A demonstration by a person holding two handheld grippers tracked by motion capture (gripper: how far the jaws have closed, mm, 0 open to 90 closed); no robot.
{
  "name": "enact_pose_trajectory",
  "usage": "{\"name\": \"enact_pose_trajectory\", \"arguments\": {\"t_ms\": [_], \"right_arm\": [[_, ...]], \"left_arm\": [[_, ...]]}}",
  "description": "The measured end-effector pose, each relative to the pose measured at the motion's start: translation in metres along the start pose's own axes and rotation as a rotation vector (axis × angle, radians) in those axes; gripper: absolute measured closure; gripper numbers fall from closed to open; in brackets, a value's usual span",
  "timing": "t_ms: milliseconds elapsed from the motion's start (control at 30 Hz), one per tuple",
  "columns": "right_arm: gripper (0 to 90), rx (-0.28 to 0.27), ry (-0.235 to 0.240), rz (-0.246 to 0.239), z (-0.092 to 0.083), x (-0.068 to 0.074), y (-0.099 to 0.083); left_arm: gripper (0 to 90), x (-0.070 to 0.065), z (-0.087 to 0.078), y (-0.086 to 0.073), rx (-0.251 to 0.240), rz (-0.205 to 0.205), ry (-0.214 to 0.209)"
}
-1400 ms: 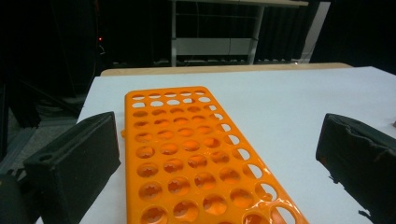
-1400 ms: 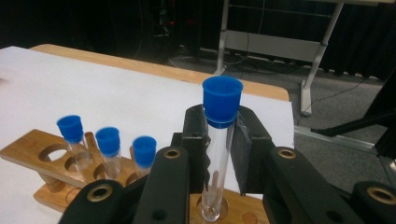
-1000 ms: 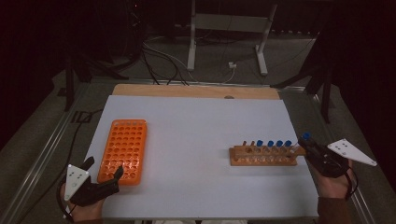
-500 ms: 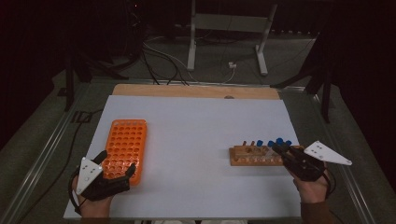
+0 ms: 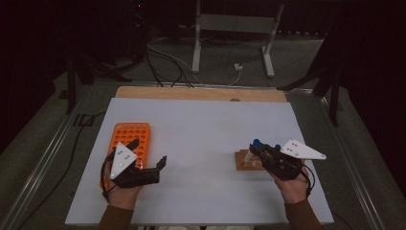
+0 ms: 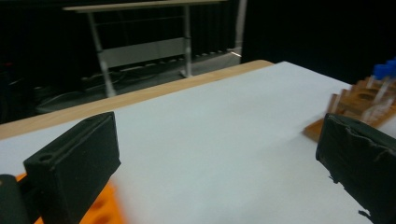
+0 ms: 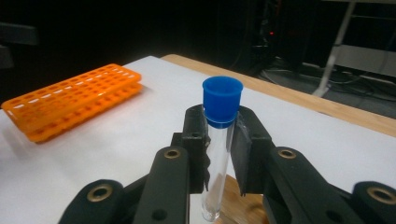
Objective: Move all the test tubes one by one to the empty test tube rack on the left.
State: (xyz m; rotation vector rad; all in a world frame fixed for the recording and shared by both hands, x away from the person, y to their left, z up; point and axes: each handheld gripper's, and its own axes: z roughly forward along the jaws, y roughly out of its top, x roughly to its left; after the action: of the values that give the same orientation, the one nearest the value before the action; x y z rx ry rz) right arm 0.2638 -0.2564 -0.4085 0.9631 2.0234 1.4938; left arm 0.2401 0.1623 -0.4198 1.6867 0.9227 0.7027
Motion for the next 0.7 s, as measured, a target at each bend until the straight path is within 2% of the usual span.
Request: {"name": "enact_pose_trajectory", "arguments": {"t_ms": [133, 167, 200, 300, 467, 700], "right_arm": [[76.9, 0.005, 0.03, 0.006, 0.011, 0.007, 0.003], [76.9, 0.005, 0.03, 0.006, 0.011, 0.007, 0.003], [76.9, 0.009, 0.045, 0.006, 0.017, 0.011, 0.005], [76.9, 0.016, 0.057, 0.002, 0.022, 0.015, 0.006], [76.9, 0.032, 0.092, -0.003, 0.036, 0.027, 0.008], [76.9, 0.049, 0.122, -0.009, 0.048, 0.038, 0.01]], "left_arm": [[0.7, -0.025, 0.027, 0.008, 0.018, 0.036, -0.07], [0.7, -0.025, 0.027, 0.008, 0.018, 0.036, -0.07], [0.6, -0.031, 0.033, 0.009, 0.019, 0.042, -0.09], [0.6, -0.042, 0.047, 0.01, 0.022, 0.033, -0.131], [0.6, -0.055, 0.067, 0.007, 0.04, 0.016, -0.17], [0.7, -0.068, 0.083, 0.003, 0.049, -0.005, -0.219]]}}
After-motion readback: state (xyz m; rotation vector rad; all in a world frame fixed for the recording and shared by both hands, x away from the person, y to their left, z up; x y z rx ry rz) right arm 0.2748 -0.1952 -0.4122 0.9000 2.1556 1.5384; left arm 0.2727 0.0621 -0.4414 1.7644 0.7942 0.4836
